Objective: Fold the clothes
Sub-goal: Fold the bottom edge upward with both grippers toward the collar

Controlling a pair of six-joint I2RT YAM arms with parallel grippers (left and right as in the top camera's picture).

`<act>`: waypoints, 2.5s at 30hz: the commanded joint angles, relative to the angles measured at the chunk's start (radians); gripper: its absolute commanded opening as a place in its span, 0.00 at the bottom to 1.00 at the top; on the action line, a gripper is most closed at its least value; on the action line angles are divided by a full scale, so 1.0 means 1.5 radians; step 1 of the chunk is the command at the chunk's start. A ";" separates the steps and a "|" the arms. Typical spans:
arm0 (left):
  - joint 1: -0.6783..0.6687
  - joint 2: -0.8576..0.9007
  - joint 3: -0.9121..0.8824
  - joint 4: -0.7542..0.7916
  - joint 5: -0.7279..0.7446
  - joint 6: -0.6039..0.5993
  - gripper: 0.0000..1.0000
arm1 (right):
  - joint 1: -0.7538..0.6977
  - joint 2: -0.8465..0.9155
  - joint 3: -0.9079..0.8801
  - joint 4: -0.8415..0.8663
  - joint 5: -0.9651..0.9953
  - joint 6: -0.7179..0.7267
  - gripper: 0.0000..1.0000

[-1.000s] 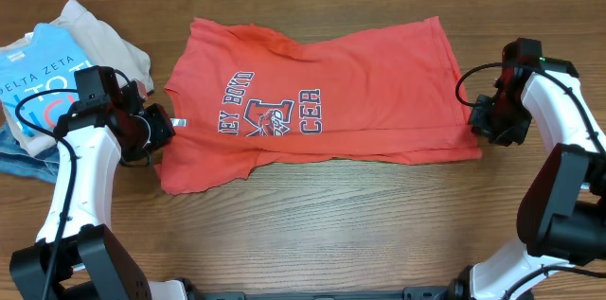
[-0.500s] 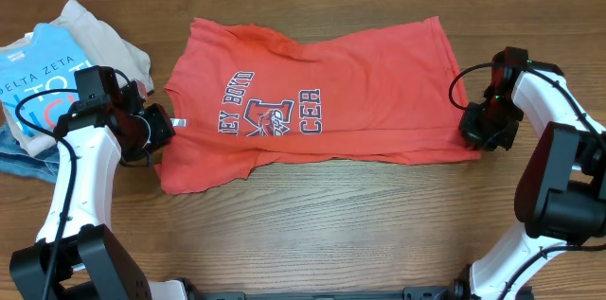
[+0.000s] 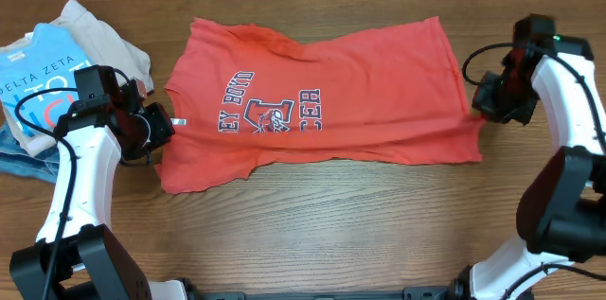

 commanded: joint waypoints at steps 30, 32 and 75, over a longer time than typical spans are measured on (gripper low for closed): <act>-0.054 0.102 0.035 0.177 -0.042 -0.024 0.04 | 0.001 0.001 -0.031 0.204 -0.012 -0.002 0.04; -0.054 0.110 0.035 0.181 -0.061 -0.024 0.04 | 0.002 0.012 -0.031 0.207 -0.012 -0.002 0.04; -0.057 0.126 0.035 0.007 -0.032 -0.044 0.32 | 0.015 0.062 -0.033 0.074 -0.011 -0.002 0.23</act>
